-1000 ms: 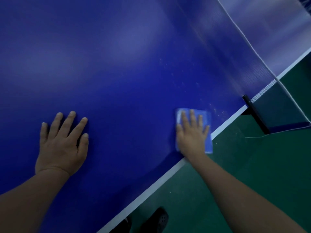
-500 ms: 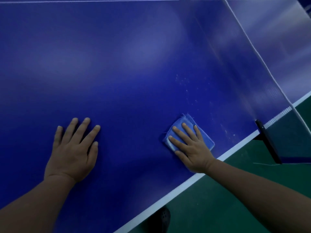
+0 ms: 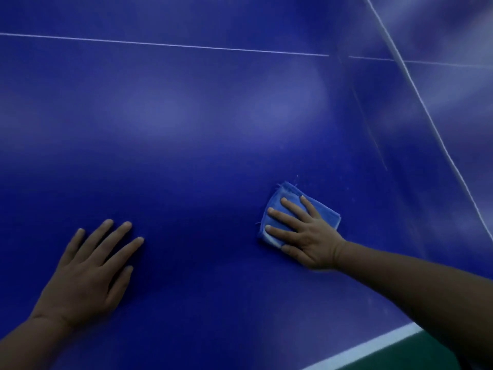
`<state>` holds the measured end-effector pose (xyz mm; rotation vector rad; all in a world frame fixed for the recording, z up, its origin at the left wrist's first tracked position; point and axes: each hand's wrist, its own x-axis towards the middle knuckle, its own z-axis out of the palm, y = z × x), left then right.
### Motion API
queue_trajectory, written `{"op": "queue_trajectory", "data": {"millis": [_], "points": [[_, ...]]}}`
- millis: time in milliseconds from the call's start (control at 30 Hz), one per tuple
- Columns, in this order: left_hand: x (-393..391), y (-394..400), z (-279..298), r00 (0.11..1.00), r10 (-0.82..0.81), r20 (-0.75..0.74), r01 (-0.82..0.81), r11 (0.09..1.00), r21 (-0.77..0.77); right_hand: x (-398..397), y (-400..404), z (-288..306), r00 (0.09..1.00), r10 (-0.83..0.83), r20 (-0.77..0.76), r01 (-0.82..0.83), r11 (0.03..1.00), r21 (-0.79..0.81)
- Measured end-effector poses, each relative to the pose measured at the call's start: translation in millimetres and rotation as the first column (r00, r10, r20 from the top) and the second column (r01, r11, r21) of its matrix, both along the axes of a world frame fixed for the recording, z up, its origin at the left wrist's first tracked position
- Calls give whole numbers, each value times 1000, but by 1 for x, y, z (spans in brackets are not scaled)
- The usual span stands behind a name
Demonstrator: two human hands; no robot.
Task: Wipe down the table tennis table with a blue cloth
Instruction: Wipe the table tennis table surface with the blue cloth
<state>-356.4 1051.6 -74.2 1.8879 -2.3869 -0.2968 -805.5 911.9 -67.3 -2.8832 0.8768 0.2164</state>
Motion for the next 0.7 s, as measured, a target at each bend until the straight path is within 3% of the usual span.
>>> {"op": "queue_trajectory", "data": {"millis": [167, 367, 500, 700], "points": [[-67, -45, 14, 944, 298, -141, -306, 951, -39, 9, -95, 3, 980, 199, -10, -199, 980, 7], [-149, -159, 16, 809, 500, -308, -538, 842, -48, 47, -189, 2, 976, 216, 6, -216, 976, -12], [-177, -219, 14, 791, 557, -252, -578, 816, -11, 69, -239, 1, 992, 130, -1, -130, 991, -21], [-186, -233, 1, 815, 568, -117, -570, 821, 19, 93, -307, -5, 999, -6, 32, 7, 999, -42]]}}
